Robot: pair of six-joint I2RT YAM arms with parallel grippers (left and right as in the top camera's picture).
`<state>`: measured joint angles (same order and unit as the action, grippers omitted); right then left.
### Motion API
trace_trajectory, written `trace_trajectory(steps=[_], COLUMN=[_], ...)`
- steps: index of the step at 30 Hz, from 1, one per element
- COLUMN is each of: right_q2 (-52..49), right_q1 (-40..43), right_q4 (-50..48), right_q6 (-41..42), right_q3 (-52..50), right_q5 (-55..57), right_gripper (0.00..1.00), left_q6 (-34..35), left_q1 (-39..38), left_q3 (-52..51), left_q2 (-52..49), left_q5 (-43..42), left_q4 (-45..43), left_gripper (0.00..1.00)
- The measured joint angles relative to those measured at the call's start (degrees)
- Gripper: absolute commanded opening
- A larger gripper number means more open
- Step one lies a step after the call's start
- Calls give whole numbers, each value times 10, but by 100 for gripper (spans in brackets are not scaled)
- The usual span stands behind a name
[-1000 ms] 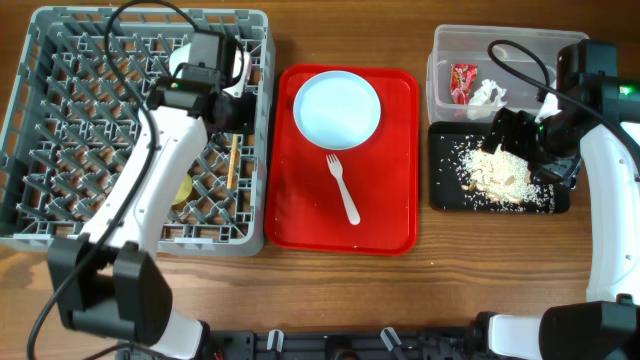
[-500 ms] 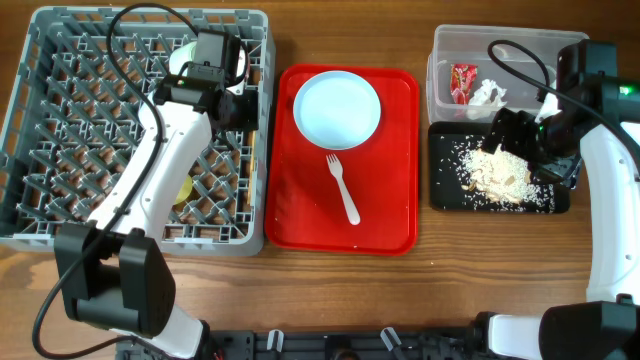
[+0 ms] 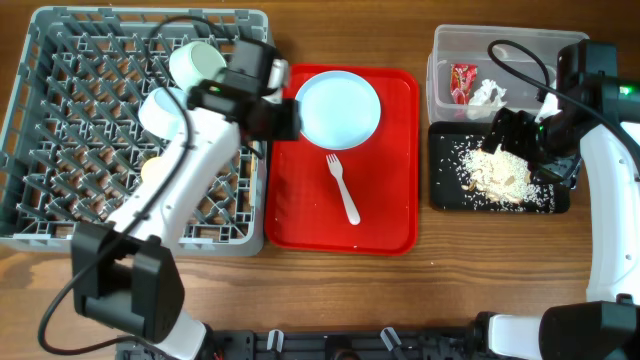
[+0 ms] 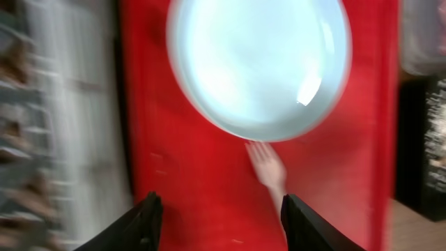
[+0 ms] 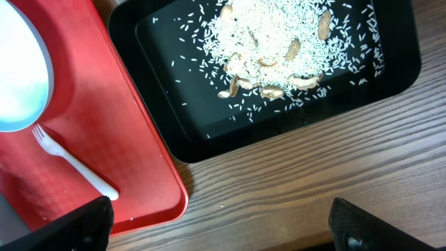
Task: Sort waste into correct bins and load items into the dishwasher rack
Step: 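Reach the left gripper to the white fork and grasp it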
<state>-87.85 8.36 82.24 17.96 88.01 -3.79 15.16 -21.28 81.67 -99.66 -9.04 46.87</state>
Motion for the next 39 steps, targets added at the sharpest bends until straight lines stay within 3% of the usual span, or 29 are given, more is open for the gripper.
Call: trace_trajectory(steps=[5,9,20,31,39], right_q2=[0,0,0,0,0], right_q1=[0,0,0,0,0], right_q4=[0,0,0,-2,-2], right_q6=[0,0,0,0,0], right_q3=[0,0,0,0,0], right_q5=[0,0,0,0,0], right_gripper=[100,100,100,100,100], left_q6=[133,186,208,208,210], left_q1=[-99,-150,-159,-172,-177], left_q3=[0,0,0,1,8], left_q2=[-10,-55,-168,-194,-201], left_q5=[48,95,122,143,159], left_q4=[-15,-29,-80,-81,-79], left_gripper=[64,64,64,64,28])
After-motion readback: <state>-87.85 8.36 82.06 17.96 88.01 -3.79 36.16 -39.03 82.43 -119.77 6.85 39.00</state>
